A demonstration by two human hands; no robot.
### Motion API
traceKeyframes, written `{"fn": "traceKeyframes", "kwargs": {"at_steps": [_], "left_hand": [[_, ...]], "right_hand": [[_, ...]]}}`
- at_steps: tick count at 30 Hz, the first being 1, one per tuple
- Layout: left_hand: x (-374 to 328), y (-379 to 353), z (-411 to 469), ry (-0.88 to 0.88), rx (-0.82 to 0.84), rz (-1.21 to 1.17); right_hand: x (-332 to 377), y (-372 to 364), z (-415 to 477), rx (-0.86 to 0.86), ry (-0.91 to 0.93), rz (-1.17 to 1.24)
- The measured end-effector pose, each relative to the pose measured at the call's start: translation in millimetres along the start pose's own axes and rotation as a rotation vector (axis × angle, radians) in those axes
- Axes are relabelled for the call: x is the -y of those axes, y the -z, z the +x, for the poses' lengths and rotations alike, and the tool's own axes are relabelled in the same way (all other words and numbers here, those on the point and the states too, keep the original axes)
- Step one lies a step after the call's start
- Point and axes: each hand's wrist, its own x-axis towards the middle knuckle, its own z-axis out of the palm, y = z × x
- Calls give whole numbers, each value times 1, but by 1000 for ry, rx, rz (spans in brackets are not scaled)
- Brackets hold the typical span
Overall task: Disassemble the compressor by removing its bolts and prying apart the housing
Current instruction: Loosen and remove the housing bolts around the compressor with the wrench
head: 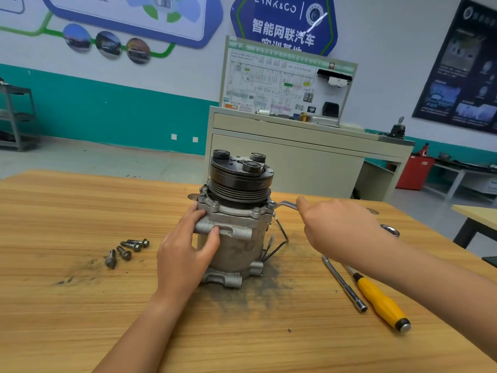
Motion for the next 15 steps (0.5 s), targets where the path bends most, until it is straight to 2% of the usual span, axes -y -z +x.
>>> {"fn": "traceKeyframes", "kwargs": {"at_steps": [5, 8, 11, 13, 15], "left_hand": [[-1, 0, 0, 20, -9, -21], [-2, 1, 0, 37, -9, -31], [-1, 2, 0, 33, -9, -40], [-1, 2, 0, 27, -15, -43], [1, 2, 1, 25, -25, -41]], "right_hand": [[-11, -6, 8, -62, 64, -55], [-23, -9, 17, -43, 132, -120], [-23, -17, 33, -61, 104, -93], [-15, -24, 46, -139, 77, -33], [-8, -34, 62, -309, 101, 41]]}}
